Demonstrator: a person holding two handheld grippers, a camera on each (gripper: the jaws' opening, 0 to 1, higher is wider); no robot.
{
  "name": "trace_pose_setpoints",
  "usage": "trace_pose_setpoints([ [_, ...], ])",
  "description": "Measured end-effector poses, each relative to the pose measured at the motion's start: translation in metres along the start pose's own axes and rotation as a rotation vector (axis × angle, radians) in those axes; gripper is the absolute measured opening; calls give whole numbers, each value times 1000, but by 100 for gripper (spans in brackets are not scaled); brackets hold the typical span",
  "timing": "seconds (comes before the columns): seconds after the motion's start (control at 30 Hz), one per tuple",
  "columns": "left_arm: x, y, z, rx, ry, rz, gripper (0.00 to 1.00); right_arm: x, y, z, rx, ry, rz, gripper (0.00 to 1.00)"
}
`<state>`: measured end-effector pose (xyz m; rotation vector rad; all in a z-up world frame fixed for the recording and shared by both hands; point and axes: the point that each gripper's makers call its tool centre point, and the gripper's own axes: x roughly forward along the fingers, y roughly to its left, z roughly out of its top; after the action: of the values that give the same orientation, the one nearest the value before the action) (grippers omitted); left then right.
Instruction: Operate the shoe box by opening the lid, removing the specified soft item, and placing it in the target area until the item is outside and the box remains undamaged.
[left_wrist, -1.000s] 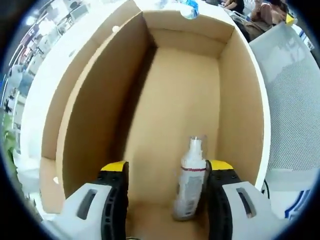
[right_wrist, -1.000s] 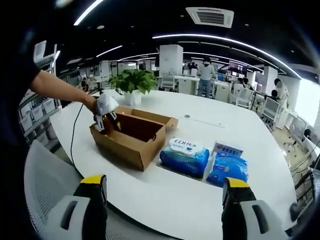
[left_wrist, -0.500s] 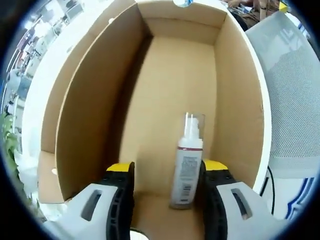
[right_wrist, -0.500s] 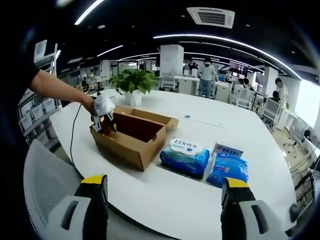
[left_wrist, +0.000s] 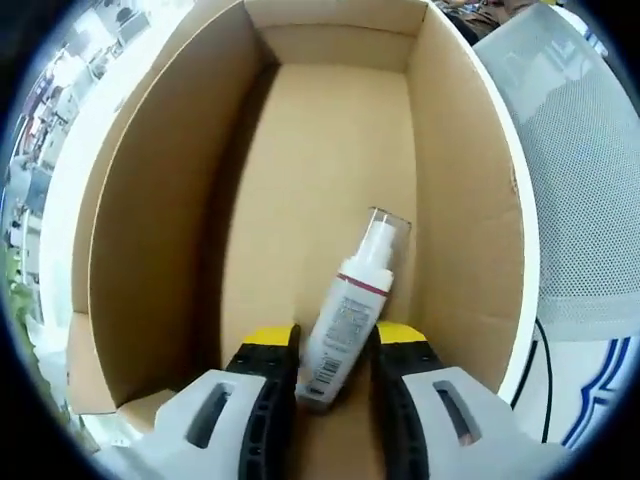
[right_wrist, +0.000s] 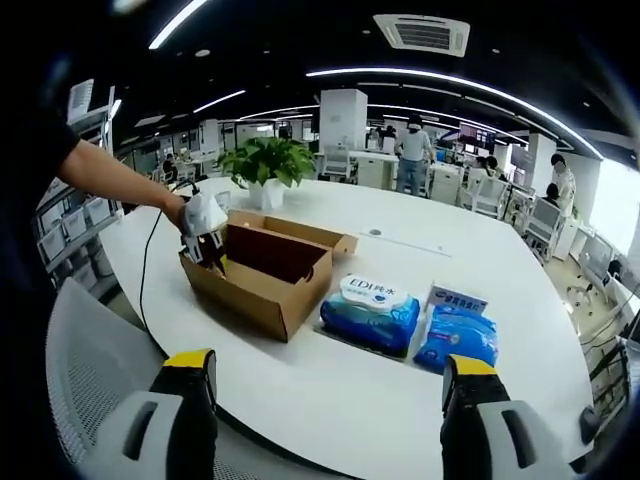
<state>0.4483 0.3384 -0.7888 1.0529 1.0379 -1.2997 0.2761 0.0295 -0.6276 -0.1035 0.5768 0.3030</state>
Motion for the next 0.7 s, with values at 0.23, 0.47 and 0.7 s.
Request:
trace_pose_setpoints([
  [0.23,-1,-2,0,-10,1,2,23,0,0,2,-1,-11,-2,93],
  [0.47,-2,-7,2,-40,-3,7,20,1,3,1,0,-17,9,93],
  [0.7,-9,-7,5,-91,-16,19,19,-1,5,3,-5,-33,21,93],
])
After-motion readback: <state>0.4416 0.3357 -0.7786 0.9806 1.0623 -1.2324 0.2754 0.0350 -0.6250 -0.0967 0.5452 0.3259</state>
